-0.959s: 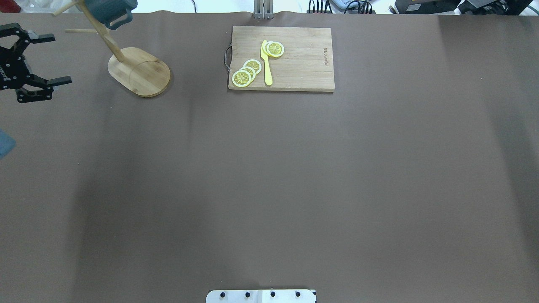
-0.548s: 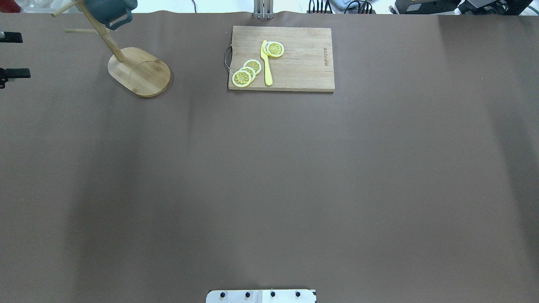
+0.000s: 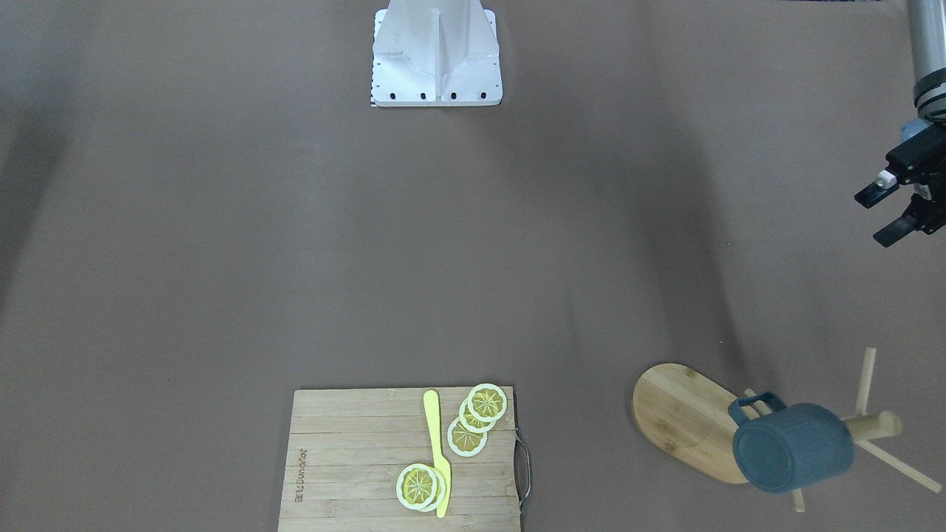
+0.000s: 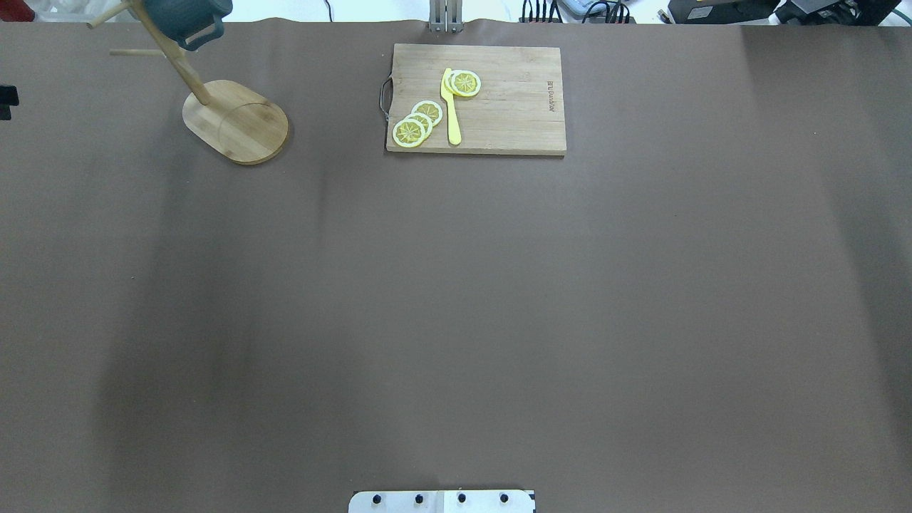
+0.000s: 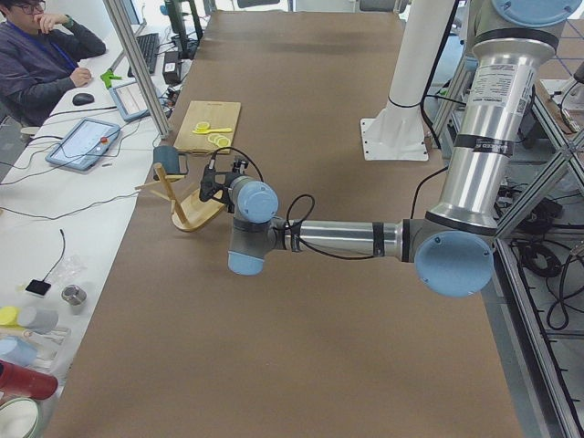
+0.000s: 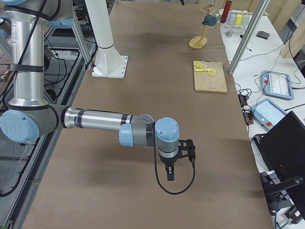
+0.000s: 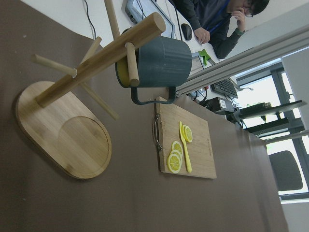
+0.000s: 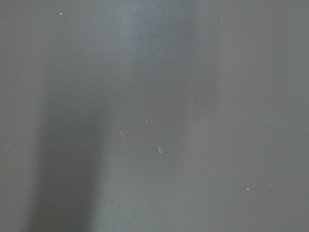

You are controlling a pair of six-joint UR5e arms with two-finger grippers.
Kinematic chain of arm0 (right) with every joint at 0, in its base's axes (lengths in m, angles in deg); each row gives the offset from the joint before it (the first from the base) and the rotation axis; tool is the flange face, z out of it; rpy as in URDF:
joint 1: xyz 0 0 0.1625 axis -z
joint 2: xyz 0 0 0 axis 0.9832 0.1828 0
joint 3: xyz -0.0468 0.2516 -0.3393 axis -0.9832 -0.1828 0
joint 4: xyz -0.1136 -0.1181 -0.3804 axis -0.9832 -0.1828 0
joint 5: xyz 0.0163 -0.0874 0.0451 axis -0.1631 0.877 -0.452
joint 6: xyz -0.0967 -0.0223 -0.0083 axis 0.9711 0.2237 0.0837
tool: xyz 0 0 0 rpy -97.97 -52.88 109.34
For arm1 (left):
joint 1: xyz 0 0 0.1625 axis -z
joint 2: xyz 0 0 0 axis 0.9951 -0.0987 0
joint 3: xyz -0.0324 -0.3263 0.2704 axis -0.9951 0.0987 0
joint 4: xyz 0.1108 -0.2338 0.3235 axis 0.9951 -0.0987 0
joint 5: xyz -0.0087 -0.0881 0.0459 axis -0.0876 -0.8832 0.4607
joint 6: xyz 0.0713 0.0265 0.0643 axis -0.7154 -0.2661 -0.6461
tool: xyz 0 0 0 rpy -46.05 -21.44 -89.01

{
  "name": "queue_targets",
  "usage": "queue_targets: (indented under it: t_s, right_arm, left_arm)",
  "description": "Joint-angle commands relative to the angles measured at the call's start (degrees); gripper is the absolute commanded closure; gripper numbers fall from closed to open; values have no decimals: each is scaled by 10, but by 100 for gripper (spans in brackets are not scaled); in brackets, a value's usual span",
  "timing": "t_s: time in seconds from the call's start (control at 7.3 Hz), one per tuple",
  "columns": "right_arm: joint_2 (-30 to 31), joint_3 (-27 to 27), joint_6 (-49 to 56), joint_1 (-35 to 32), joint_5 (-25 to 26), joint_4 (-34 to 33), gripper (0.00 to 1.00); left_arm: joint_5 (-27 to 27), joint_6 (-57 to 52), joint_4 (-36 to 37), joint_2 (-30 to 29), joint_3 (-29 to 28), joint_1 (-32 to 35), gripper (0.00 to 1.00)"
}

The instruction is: Hang cup on storage rack

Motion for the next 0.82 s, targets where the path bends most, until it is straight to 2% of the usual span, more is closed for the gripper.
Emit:
queue_targets:
  t_s: [0.0,0.27,0.41,0.69]
  right_arm:
    - [0,0,0,1,0,0,0]
    - [-1,0,-7,0,0,0,0]
    - [-1,0,-11,1,0,4,0]
    - [-2,0,-11,1,0,5,0]
  left_arm:
    - [2,-251,89,12,3,21,1]
    - [22,-494,204,11,4,49,1]
    - [57,-548,228,12,4,49,1]
    - [56,-580,306,31,7,50,1]
